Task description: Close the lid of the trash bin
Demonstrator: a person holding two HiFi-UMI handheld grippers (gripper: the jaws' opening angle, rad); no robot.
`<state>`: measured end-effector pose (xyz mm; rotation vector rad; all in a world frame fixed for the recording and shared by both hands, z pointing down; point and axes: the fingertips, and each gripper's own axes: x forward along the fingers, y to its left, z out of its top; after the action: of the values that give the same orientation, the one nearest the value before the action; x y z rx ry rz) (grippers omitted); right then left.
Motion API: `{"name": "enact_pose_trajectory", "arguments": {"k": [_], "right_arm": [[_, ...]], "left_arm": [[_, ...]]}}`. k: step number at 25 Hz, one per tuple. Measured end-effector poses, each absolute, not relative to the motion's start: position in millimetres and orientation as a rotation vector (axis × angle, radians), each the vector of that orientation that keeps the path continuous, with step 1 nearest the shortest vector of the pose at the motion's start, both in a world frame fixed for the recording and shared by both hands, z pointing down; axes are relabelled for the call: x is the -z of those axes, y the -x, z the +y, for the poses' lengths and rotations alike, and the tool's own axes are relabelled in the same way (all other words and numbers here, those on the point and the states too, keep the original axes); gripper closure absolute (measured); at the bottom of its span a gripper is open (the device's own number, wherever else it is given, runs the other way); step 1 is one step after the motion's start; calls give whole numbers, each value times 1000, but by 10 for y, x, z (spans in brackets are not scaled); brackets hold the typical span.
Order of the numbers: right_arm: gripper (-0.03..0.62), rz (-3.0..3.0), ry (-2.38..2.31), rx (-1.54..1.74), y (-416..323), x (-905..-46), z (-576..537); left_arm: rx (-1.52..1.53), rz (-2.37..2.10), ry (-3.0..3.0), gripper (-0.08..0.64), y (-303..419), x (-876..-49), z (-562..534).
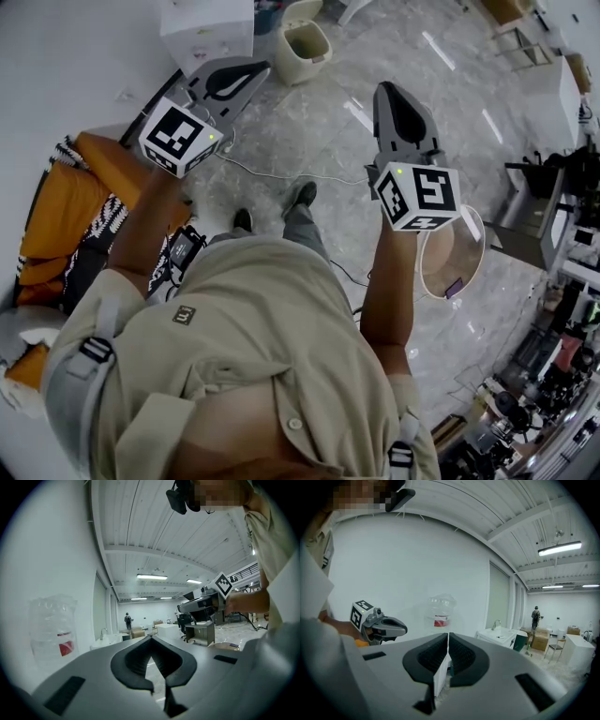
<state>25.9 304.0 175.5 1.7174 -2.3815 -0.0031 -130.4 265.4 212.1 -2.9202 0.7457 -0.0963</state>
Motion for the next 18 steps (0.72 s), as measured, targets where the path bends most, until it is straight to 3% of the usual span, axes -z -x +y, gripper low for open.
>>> {"name": "enact_pose_trajectory", "arguments": {"k": [18], "right_arm": [[566, -2626, -1400, -88, -1046, -1988, 1486]], "left_arm": [[245, 1092, 2830, 546, 498, -2215, 1636]]}}
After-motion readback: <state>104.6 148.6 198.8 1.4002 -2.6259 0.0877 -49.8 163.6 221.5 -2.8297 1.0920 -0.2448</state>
